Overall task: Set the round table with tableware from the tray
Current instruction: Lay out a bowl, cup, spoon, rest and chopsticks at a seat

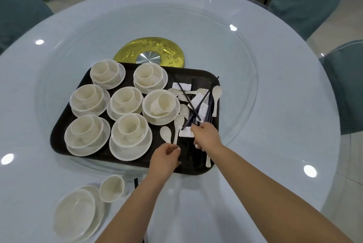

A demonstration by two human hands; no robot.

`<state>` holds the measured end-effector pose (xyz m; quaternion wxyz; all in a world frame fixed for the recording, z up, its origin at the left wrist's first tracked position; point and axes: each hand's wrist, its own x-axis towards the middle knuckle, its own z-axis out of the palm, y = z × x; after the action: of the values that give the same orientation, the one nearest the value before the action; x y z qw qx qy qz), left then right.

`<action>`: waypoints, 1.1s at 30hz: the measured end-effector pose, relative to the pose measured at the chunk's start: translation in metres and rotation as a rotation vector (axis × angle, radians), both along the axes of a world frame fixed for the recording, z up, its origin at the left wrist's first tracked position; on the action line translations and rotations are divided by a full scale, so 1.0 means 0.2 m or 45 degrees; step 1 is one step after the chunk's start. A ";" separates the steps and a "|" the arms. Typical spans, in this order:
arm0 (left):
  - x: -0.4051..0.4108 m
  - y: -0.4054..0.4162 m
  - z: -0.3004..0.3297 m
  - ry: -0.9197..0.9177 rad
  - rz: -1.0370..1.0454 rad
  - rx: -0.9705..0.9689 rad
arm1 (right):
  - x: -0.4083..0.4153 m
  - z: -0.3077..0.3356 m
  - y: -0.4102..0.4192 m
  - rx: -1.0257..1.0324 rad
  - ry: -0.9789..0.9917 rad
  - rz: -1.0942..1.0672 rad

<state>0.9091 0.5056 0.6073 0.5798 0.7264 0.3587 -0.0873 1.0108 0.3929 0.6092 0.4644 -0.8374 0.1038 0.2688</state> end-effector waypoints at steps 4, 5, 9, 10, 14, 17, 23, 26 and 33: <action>-0.05 0.01 0.01 0.003 0.057 -0.037 | -0.08 0.02 -0.04 0.100 0.079 -0.050; -0.06 0.02 0.01 0.000 0.082 -0.055 | -0.10 0.03 -0.05 0.149 0.105 -0.059; -0.12 0.04 0.04 -0.007 0.180 -0.143 | -0.19 0.05 -0.06 0.277 0.179 0.006; -0.13 0.05 0.04 -0.013 0.206 -0.173 | -0.21 0.05 -0.06 0.303 0.200 0.035; -0.22 0.09 0.07 -0.040 0.292 -0.230 | -0.29 0.06 0.00 0.378 0.256 0.135; -0.28 0.14 0.09 -0.059 0.324 -0.240 | -0.35 0.07 0.05 0.413 0.262 0.168; -0.41 0.22 0.11 -0.091 0.397 -0.190 | -0.46 0.07 0.15 0.420 0.286 0.223; -0.46 0.26 0.11 -0.084 0.475 -0.211 | -0.49 0.07 0.17 0.400 0.278 0.251; -0.57 0.31 0.12 -0.108 0.392 -0.256 | -0.55 0.04 0.23 0.297 0.184 0.201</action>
<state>0.7949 0.5679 0.6308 0.6706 0.6042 0.4304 -0.0023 0.9014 0.4381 0.6166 0.5271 -0.7619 0.0389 0.3743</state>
